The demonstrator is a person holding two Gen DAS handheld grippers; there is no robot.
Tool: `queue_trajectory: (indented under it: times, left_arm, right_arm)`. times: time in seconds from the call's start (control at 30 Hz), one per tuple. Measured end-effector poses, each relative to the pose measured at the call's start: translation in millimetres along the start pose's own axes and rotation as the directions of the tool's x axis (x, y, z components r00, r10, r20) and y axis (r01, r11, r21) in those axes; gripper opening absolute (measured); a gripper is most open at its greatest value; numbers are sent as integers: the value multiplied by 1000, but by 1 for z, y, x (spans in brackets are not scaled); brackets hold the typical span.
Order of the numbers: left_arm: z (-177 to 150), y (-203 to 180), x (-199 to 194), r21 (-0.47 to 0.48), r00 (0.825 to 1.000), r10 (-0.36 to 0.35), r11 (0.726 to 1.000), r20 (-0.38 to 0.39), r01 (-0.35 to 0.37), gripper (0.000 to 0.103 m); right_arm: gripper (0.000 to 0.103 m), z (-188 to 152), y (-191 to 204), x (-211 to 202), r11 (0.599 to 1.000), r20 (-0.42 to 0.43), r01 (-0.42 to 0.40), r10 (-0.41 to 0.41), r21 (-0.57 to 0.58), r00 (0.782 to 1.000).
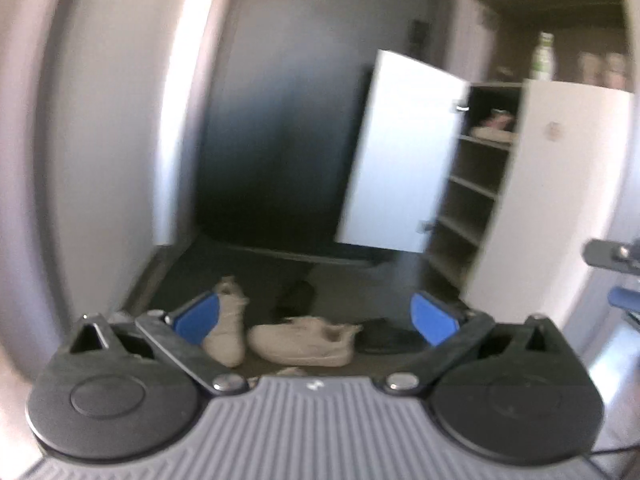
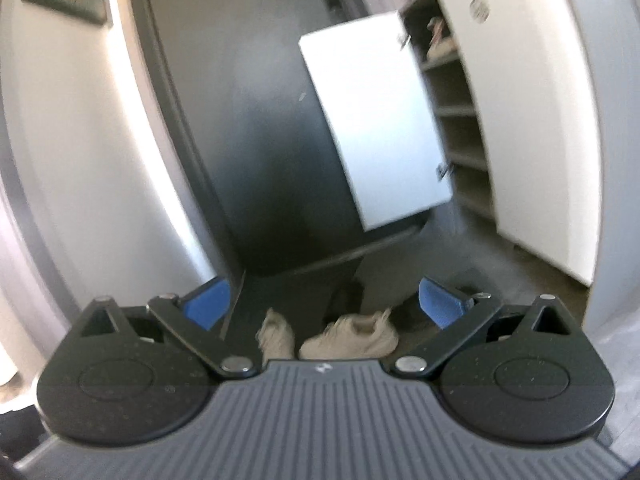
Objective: Organize scattered shoes
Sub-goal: 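Lower the left tool and grasp the white clog by its brown strap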
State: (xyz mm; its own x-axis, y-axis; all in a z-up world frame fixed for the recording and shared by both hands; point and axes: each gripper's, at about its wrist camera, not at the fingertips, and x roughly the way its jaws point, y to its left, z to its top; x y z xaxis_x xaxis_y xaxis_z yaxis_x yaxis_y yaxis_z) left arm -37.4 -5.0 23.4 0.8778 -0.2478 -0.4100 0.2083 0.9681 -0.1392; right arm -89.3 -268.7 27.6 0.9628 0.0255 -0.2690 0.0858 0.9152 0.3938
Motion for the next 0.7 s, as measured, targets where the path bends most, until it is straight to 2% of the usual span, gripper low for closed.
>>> queue_trajectory:
  times: [0.07,0.13,0.17,0.2,0.27,0.33,0.4,0.5,0.6,0.7]
  left_arm:
    - [-4,-17,26,81,995,-37,996,-93,44,103]
    - [-15,-31,58,150,979,-87,982,-183,115,103]
    - [-24,-37,78,173,966,-114,972,-231,156,103]
    - [-37,-43,105,191,949,-123,964,-291,183,103]
    - [-59,-49,147,199,927,-106,962,-360,187,103]
    - [-89,-56,192,191,897,-82,965,-435,181,103]
    - [-131,-60,242,113,845,-32,988,-534,109,103]
    - [-191,-49,280,-15,782,-3,1000,-623,-9,103]
    - [-234,-42,304,-60,743,13,996,-669,-71,103]
    - [-264,-42,331,-71,726,40,990,-687,-121,103]
  right_arm:
    - [103,3,-8,-1,1000,15,7,-7,22,1000]
    - [103,4,-19,-4,997,35,-39,37,64,999]
    - [103,5,-27,-6,993,70,-81,75,91,995]
    - [103,6,-31,-8,992,86,-77,69,96,994]
    - [103,8,-39,-11,993,122,-63,51,99,991]
    - [103,9,-46,-12,993,125,-56,43,108,991]
    - [103,10,-51,-10,992,110,-45,32,120,993]
    - [103,11,-52,-3,994,69,-33,26,107,997]
    - [103,9,-49,5,997,11,-28,27,65,1000]
    - [103,4,-50,15,998,-44,-32,35,56,998]
